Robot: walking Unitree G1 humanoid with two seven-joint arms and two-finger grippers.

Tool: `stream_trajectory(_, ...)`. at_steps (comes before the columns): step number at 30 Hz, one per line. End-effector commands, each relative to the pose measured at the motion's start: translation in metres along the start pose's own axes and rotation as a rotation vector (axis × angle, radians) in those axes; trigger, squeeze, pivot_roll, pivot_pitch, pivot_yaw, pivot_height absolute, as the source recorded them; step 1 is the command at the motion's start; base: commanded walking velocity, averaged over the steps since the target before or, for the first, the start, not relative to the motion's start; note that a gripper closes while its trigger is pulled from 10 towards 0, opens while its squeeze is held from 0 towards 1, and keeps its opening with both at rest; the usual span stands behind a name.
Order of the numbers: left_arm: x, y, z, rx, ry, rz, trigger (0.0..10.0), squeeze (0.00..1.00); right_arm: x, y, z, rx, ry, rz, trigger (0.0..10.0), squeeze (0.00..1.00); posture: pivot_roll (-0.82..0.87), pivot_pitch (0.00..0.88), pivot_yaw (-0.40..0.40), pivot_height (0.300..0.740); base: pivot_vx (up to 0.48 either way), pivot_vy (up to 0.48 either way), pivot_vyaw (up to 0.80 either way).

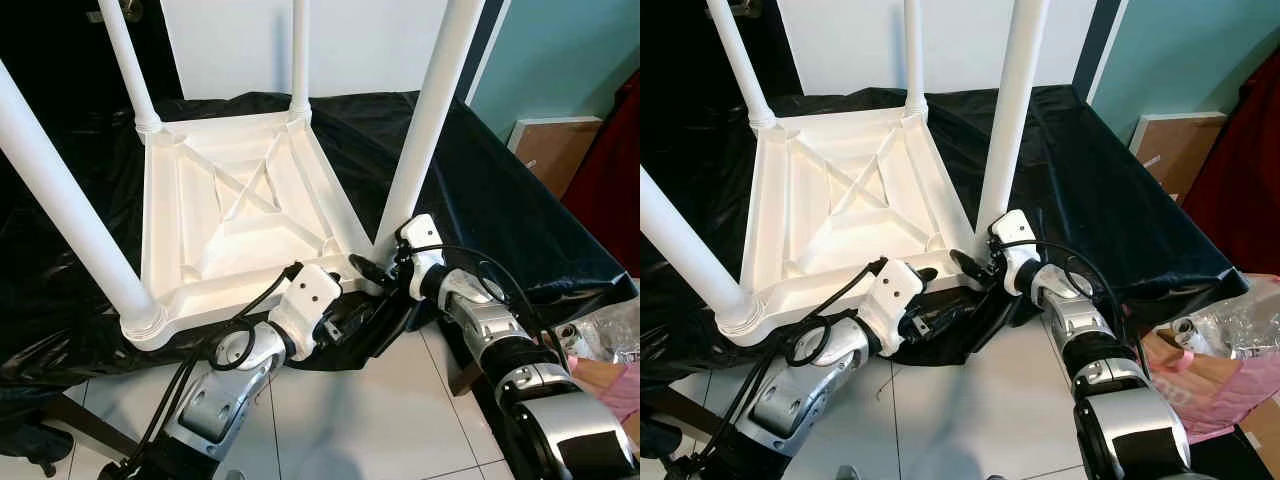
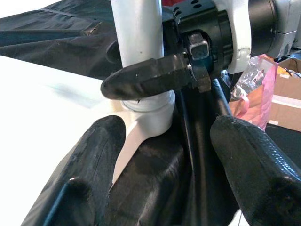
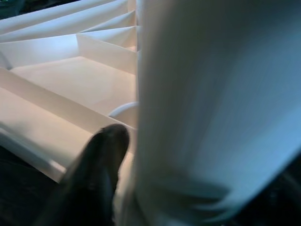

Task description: Building children table

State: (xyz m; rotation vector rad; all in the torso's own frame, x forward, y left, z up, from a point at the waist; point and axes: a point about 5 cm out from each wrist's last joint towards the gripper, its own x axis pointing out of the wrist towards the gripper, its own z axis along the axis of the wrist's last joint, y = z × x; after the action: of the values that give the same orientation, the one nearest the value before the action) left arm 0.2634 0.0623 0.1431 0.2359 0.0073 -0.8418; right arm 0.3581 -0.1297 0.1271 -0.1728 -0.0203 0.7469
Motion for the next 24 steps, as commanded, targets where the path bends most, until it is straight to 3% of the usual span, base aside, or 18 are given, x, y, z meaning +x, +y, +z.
stream_trajectory(1, -0.001, -0.002, -0.001, 0.008, 0.004, -0.027, 10.0, 0.0, 0.0, 0.0, -0.002, -0.008, 0.014, 0.006, 0.0, 0.0, 0.06, 0.02, -0.082, 0.74, 0.0, 0.0, 0.0)
stream_trajectory(6, 0.0, -0.002, -0.001, 0.012, 0.002, -0.033, 10.0, 0.0, -0.001, -0.001, -0.006, 0.027, 0.01, -0.015, 0.0, 0.0, 0.06, 0.019, -0.077, 0.74, 0.0, 0.0, 0.0)
stream_trajectory(7, 0.0, -0.002, -0.001, 0.013, 0.002, -0.035, 10.0, 0.0, -0.002, -0.001, -0.007, 0.036, 0.011, -0.026, 3.7, 0.0, 0.05, 0.02, -0.075, 0.74, 0.0, 0.0, 0.0)
stream_trajectory(8, 0.0, -0.002, 0.0, 0.013, 0.002, -0.036, 10.0, 0.0, -0.002, -0.001, -0.008, 0.042, 0.012, -0.034, 3.7, 0.0, 0.05, 0.02, -0.075, 0.74, 0.0, 0.0, 0.0)
stream_trajectory(9, 0.0, -0.002, 0.0, 0.014, 0.002, -0.037, 10.0, 0.0, -0.003, 0.0, -0.009, 0.053, 0.009, -0.05, 10.0, 0.0, 0.05, 0.022, -0.072, 0.74, 0.0, 0.0, 0.0)
stream_trajectory(18, -0.001, -0.002, -0.001, 0.013, 0.004, -0.045, 10.0, 0.0, -0.003, 0.008, -0.016, 0.081, -0.001, -0.153, 10.0, 0.0, 0.04, 0.027, -0.067, 0.74, 0.0, 0.0, 0.0)
stream_trajectory(19, 0.0, -0.003, -0.001, 0.013, 0.005, -0.049, 10.0, 0.0, 0.001, 0.014, -0.017, 0.098, -0.008, -0.255, 10.0, 0.0, 0.04, 0.032, -0.066, 0.74, 0.0, 0.0, 0.0)
stream_trajectory(24, 0.0, -0.003, -0.001, 0.012, 0.006, -0.054, 10.0, 0.0, 0.005, 0.021, -0.018, 0.123, -0.002, -0.393, 10.0, 0.0, 0.04, 0.035, -0.066, 0.74, 0.0, 0.0, 0.0)
